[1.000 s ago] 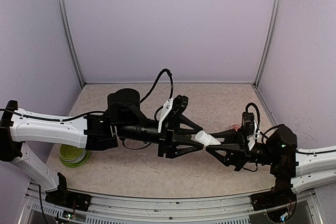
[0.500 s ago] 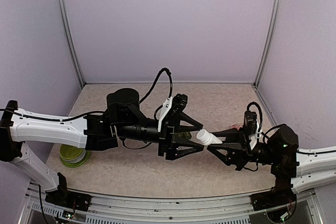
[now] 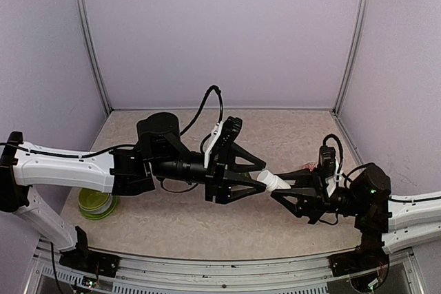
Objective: Sort the pills into containers
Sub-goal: Unscrew the lid of the pill bottle from the pill bottle.
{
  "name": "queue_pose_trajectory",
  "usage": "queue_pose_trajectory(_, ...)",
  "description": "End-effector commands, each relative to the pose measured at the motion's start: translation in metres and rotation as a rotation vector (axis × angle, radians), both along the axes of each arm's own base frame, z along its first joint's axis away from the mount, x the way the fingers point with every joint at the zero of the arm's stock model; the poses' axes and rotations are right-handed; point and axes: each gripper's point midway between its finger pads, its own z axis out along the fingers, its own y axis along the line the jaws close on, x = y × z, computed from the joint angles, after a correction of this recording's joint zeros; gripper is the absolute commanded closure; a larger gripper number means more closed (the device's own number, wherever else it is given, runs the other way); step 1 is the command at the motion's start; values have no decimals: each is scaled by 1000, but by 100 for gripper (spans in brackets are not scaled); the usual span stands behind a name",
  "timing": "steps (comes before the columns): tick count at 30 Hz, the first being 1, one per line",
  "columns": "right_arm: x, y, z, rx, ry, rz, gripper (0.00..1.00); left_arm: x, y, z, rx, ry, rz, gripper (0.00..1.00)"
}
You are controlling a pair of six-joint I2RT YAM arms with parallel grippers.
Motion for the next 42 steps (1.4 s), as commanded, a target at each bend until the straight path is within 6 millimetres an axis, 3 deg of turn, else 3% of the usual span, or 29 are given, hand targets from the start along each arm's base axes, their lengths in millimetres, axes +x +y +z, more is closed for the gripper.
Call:
queue_pose_trajectory(1, 0, -2, 6, 25, -2, -4, 93, 0, 2, 8, -23, 10, -13, 43)
queue_pose_trajectory(23, 8, -3, 0, 5, -5, -59, 94, 9, -9, 5, -7, 112, 67, 80)
queue_pose_trajectory(33, 10, -6, -3, -2, -10, -77, 94, 5, -7, 15, -39, 145, 61, 83)
queue_pose_trajectory(42, 22, -20, -8, -20, -41, -189, 94, 26, -3, 22, -34, 306, 193, 83)
